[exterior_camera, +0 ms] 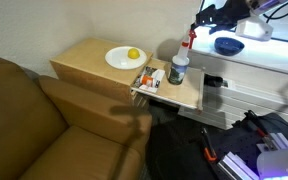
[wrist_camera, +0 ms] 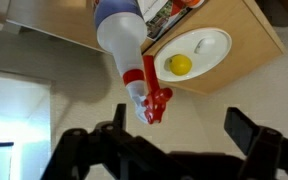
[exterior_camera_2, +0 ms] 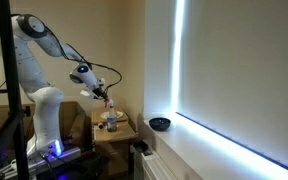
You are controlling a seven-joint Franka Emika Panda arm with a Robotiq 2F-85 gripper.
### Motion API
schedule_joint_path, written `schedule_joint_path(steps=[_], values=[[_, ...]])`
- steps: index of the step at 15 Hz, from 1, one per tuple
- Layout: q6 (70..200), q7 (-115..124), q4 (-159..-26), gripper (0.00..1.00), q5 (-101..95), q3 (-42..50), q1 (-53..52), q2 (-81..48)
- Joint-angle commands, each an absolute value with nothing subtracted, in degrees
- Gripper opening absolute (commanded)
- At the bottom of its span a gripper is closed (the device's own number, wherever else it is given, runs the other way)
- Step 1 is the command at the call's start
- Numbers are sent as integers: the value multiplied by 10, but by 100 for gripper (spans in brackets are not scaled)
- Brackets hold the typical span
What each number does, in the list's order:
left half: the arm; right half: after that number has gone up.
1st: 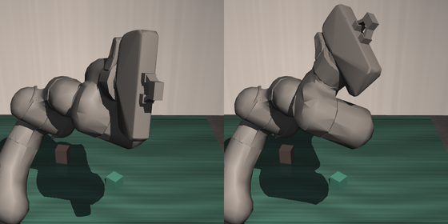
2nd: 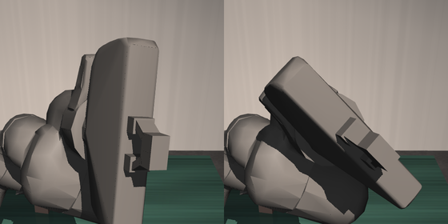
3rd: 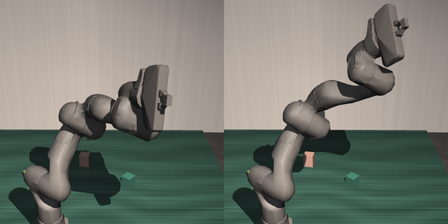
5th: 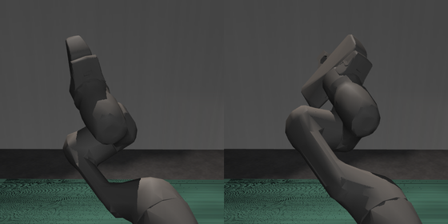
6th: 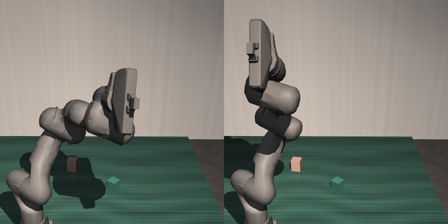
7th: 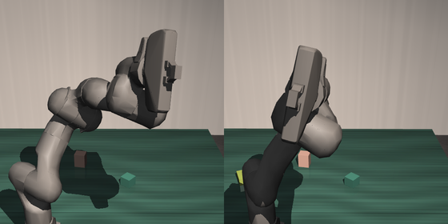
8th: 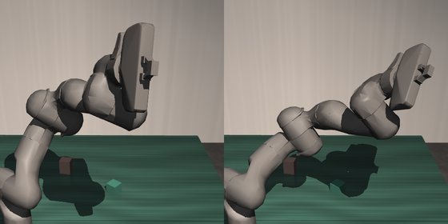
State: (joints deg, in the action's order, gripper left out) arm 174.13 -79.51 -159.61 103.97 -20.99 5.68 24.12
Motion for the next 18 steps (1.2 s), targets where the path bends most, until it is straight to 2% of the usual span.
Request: schedule_joint_path(steps=[1,14,15,18], values=[[1743,-795,-1596,100,1040,-210,56,238],[1821,-858,-1539,100,1156,-315,129,177],[1801,-838,-1559,100,1145,-296,109,216],[1804,-838,-1557,100,1145,-306,115,196]])
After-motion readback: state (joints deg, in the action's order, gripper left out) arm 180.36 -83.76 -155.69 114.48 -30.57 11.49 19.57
